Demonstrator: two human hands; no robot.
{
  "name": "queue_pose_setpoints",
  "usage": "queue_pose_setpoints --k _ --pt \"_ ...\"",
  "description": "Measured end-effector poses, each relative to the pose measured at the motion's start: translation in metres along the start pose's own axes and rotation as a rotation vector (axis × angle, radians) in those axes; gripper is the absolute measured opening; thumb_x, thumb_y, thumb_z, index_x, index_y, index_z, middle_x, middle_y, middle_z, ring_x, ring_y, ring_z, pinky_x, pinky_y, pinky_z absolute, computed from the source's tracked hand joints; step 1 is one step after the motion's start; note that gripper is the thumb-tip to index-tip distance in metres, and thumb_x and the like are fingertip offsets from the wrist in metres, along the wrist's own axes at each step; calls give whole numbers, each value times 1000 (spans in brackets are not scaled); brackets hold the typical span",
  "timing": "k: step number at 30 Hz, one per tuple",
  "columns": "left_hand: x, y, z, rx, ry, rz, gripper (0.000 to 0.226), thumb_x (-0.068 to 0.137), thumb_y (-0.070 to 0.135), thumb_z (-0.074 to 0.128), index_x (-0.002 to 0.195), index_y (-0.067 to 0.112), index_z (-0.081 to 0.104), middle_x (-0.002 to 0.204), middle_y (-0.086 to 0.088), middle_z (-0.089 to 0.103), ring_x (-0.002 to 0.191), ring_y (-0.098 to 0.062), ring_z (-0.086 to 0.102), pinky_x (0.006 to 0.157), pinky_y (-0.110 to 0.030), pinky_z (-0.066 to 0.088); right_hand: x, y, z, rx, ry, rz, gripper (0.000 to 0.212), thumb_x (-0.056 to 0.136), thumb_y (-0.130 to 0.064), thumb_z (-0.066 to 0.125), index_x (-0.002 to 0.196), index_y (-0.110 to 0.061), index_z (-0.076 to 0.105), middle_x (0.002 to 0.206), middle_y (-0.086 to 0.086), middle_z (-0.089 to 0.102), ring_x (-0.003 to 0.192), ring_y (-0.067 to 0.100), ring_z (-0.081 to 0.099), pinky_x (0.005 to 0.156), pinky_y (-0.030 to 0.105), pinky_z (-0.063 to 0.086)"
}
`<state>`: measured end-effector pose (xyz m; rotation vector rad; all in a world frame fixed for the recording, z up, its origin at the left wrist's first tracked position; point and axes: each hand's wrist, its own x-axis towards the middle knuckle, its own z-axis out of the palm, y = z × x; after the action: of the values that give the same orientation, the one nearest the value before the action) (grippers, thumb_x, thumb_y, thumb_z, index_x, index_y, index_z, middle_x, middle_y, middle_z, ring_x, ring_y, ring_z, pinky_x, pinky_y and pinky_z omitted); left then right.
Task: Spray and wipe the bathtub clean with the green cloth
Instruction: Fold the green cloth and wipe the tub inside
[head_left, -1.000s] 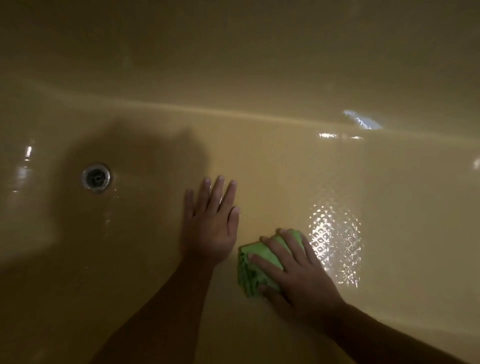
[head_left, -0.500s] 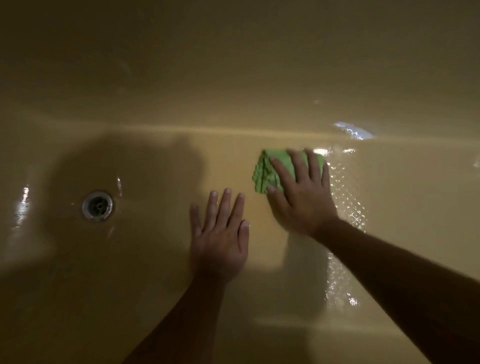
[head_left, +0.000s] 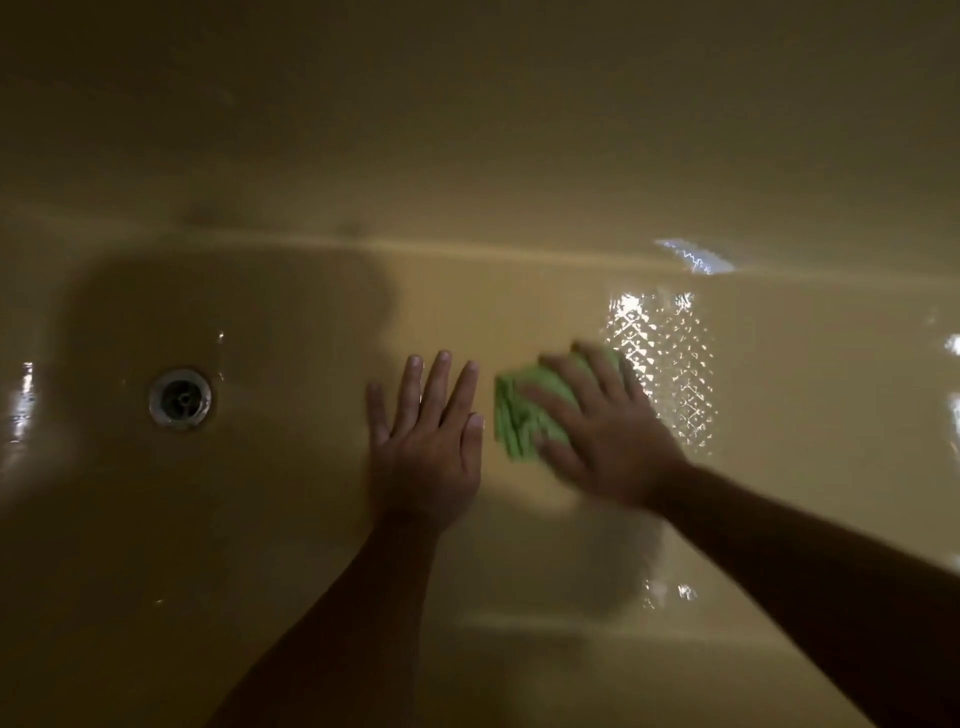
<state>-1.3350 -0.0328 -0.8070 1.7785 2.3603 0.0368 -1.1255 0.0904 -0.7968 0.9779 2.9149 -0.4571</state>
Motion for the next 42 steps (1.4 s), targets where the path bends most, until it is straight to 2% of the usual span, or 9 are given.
queue_pose_setpoints --k 4,9,12,16,21,26,32,35,42 --pt "5 -3 1 21 -4 6 59 109 47 28 166 34 18 173 3 16 161 -24 7 124 -64 10 80 22 -16 -31 121 178 62 103 -54 43 159 -31 35 164 13 33 154 45 18 121 70 14" --pt "6 -5 1 16 -49 19 59 110 48 19 167 34 9 174 3 9 161 -24 1 125 -63 5 -2 -48 10 94 110 316 63 104 -52 40 162 -31 31 168 11 26 157 42 9 119 70 17" --pt "6 -6 -1 18 -77 19 59 110 48 15 167 33 4 175 3 6 161 -25 -2 125 -63 4 -89 -98 21 89 -85 89 63 103 -59 40 161 -35 31 167 10 30 157 42 12 116 73 27" --pt "7 -7 -1 38 -97 28 60 109 49 7 167 32 -1 175 2 2 161 -27 -3 125 -63 3 -99 -53 12 26 -193 -279 62 102 -62 43 160 -40 33 165 5 36 155 39 24 120 68 24" --pt "8 -8 1 58 -103 25 61 109 49 12 167 33 4 175 1 7 161 -28 1 124 -65 4 -15 30 -5 22 28 170 64 99 -60 41 158 -34 38 163 9 35 154 43 21 118 70 22" --pt "5 -10 -4 52 -118 70 62 109 49 12 167 29 8 174 0 10 161 -28 3 126 -62 6 -14 -10 5 76 175 525 65 100 -54 39 160 -29 34 165 14 30 154 47 16 119 72 17" --pt "-60 -60 -18 38 -132 102 59 109 46 25 164 24 28 170 -4 25 160 -29 15 125 -61 15 -91 -121 22 67 -147 -55 59 105 -61 32 159 -37 34 163 10 38 153 42 24 113 72 33" --pt "-64 -87 -23 32 -150 165 58 109 45 27 163 27 30 170 -1 28 160 -26 15 125 -62 16 -46 -84 18 20 -175 -264 59 105 -63 33 160 -41 30 166 6 33 156 39 20 123 67 18" --pt "-31 -108 -15 86 -71 193 58 109 44 34 164 28 29 171 1 26 160 -27 15 123 -62 18 127 -58 1 31 174 308 65 102 -55 38 162 -32 28 168 13 26 156 45 11 122 67 4"
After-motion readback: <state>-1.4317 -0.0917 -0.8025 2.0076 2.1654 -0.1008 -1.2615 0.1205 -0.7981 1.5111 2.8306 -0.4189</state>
